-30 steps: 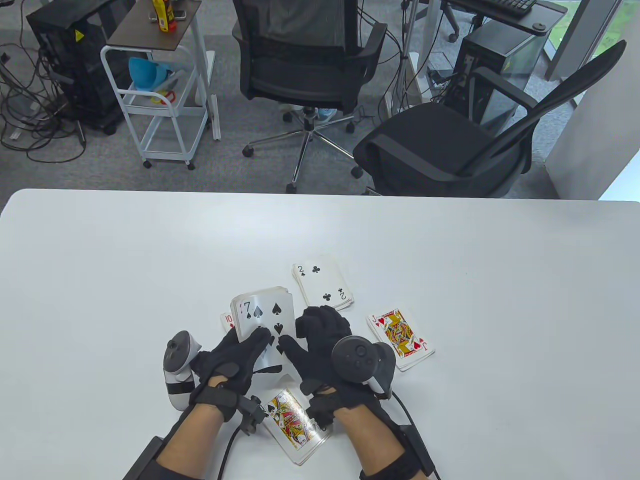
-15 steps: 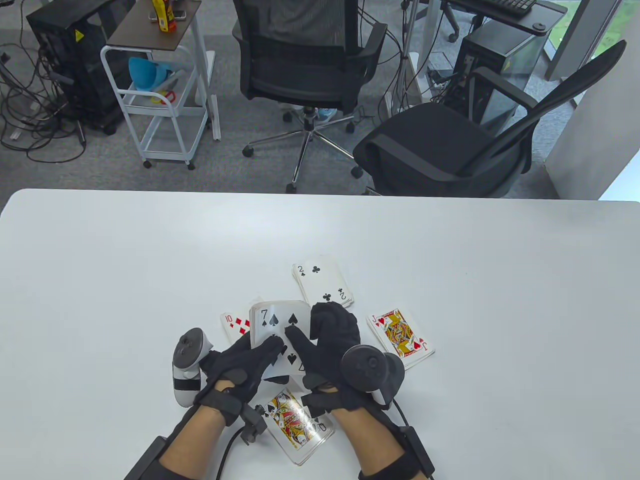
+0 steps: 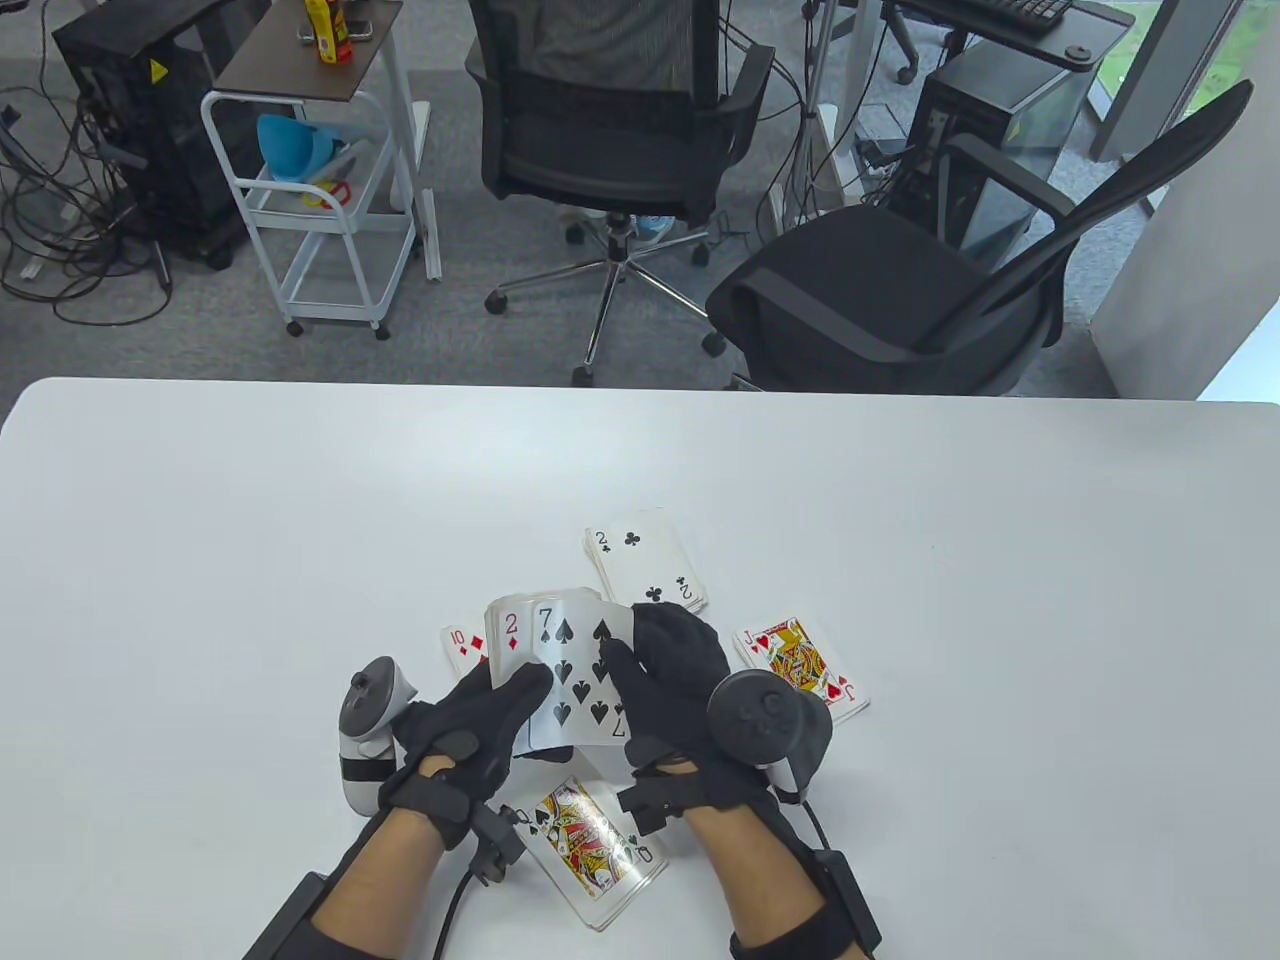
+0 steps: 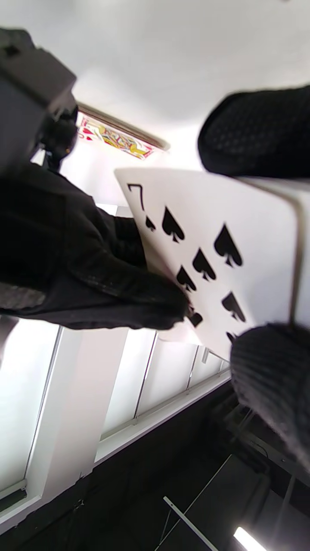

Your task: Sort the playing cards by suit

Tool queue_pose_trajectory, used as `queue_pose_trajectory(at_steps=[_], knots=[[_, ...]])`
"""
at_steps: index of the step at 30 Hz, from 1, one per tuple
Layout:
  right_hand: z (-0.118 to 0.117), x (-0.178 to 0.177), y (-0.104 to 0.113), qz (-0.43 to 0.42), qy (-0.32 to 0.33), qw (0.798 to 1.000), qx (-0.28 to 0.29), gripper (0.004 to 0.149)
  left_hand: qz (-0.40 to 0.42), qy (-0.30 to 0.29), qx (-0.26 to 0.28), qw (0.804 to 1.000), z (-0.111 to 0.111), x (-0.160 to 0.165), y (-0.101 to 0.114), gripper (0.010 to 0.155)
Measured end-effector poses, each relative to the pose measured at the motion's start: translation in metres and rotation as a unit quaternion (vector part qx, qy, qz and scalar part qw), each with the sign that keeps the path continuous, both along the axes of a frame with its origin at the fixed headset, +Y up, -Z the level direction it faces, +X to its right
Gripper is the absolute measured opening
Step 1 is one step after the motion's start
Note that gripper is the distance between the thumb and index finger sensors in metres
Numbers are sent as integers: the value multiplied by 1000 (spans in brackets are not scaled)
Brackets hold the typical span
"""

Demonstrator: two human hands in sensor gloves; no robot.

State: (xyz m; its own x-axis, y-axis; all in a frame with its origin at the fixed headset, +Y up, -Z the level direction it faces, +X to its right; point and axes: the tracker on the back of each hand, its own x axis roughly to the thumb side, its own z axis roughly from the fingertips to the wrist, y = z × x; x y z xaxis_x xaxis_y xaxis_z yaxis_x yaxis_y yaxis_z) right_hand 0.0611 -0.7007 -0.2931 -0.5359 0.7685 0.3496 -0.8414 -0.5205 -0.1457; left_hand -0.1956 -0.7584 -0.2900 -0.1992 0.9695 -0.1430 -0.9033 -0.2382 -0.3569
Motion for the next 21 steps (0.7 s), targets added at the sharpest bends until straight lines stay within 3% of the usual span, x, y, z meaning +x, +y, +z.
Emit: queue_pose_trajectory(at_steps=[3, 6, 9, 13, 17, 21], knots=[[-2, 7, 2, 6, -12, 1000, -15, 39, 14, 17, 0, 1000, -1, -7, 3, 56], [-11, 19, -5, 25, -20, 994, -100, 37, 30, 54, 12, 998, -2, -20, 10, 56], [-22, 22, -22, 43, 41, 972, -229, 36, 53, 90, 26, 994, -3, -34, 17, 55], [-20, 2, -28, 110, 138, 936, -305, 36, 71, 109, 30, 991, -4, -43, 20, 55], [-9, -25, -29, 185, 198, 901, -339, 36, 67, 111, 29, 991, -3, -43, 19, 55], [0, -47, -36, 287, 193, 879, -329, 36, 62, 107, 27, 992, -3, -38, 18, 55]])
